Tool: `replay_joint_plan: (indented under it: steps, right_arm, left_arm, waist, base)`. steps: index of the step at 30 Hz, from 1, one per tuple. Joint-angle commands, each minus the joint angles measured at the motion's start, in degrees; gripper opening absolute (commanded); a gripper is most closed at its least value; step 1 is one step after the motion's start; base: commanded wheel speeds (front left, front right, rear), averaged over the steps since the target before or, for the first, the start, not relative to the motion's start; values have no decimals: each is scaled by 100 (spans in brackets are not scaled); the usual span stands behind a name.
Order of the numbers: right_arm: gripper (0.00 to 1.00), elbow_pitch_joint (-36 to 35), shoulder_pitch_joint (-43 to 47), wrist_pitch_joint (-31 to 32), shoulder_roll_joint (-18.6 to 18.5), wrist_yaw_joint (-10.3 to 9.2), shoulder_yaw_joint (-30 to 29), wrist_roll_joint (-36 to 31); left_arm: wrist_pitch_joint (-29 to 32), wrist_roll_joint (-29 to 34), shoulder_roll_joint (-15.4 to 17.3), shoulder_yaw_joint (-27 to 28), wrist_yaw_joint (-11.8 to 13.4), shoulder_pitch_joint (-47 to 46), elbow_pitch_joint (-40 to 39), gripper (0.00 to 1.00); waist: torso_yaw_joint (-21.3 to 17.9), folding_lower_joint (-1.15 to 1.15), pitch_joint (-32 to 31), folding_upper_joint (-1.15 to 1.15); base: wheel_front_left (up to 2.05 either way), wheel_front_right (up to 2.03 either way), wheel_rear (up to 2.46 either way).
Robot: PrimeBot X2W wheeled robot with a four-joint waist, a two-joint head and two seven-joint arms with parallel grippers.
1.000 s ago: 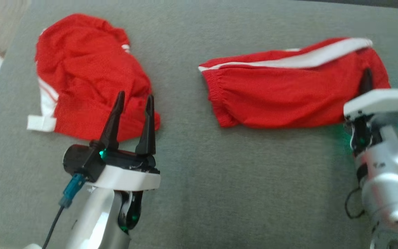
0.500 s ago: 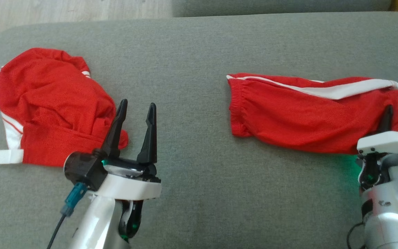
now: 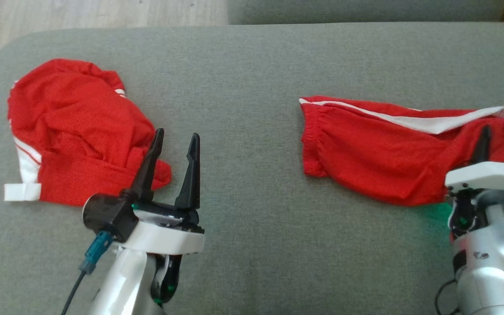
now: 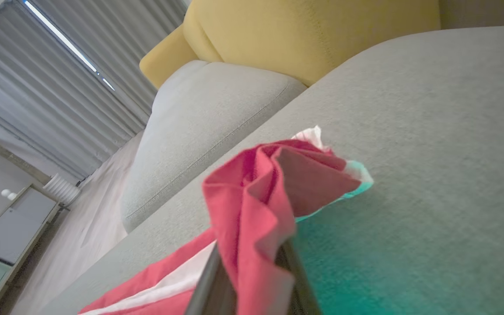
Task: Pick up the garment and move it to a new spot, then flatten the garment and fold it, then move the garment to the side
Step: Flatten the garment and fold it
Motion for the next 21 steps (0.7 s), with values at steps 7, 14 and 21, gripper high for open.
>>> replay_joint_plan:
  steps: [7,14,21]
  right_arm:
    - [0,-456,-276,-60,49,-3,1286,655]
    - [0,-805,-158,-58,49,-3,2627,1384]
    - [0,-641,-168,-59,50,-3,3380,1626]
  left_arm:
    - [-29,-13,42,170,-10,-6,-136,100]
    - [-29,-23,42,153,16,84,-127,100]
    - [-29,-15,42,131,24,132,-115,100]
  waist:
    - [274,0,-223,0]
    - [503,0,-364,0]
    - [711,0,-402,0]
  base:
    - [0,0,0]
    - [0,0,0]
    - [0,0,0]
